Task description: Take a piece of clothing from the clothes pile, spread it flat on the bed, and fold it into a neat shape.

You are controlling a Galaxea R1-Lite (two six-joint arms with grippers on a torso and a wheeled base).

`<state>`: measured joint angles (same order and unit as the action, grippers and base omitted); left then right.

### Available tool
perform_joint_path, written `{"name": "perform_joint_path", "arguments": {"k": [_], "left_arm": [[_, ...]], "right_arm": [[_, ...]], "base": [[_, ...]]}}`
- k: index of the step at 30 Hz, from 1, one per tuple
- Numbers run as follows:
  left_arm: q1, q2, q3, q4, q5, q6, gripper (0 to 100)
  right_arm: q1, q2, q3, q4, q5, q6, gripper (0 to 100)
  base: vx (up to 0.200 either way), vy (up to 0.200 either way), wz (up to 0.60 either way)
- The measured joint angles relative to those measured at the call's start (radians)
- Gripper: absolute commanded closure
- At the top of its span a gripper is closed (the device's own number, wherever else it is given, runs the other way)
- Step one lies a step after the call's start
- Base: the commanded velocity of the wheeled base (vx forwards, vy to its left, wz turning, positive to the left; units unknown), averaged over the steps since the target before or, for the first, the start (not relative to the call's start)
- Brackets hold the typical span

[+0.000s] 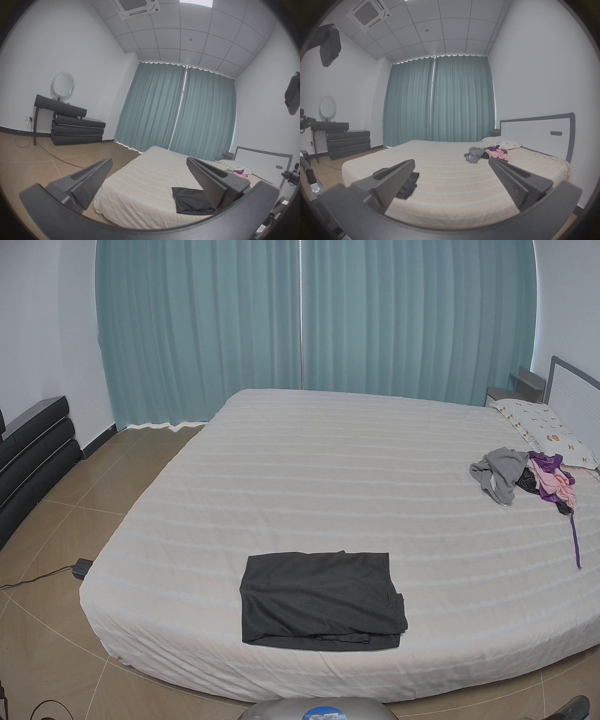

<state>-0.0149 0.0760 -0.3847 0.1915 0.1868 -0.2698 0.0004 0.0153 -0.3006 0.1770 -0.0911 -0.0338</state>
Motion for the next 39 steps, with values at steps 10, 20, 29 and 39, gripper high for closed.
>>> {"name": "perform_joint_path", "arguments": {"k": [10,20,29,39], "left_arm": [[0.012,-0.060,0.059,-0.021,0.003,0.043,0],[0.013,-0.066,0.307,-0.337,-0.106,0.245,0],[0.013,-0.066,0.365,-0.257,-0.181,0.180,0],[0.012,-0.066,0.367,-0.177,-0.185,0.262,0]], "right_arm": [[-0.001,-0.004,0.225,-0.421,0.029,-0.063,0],[-0.001,-0.004,0.281,-0.253,0.073,-0.060,0],[-0.003,-0.004,0.283,-0.210,0.066,-0.037,0],[-0.004,-0.003,0.283,-0.184,0.094,-0.013,0]], "base": [[0.000,0.000,0.00],[0.000,0.000,0.00],[0.000,0.000,0.00],[0.000,0.000,0.00]]}}
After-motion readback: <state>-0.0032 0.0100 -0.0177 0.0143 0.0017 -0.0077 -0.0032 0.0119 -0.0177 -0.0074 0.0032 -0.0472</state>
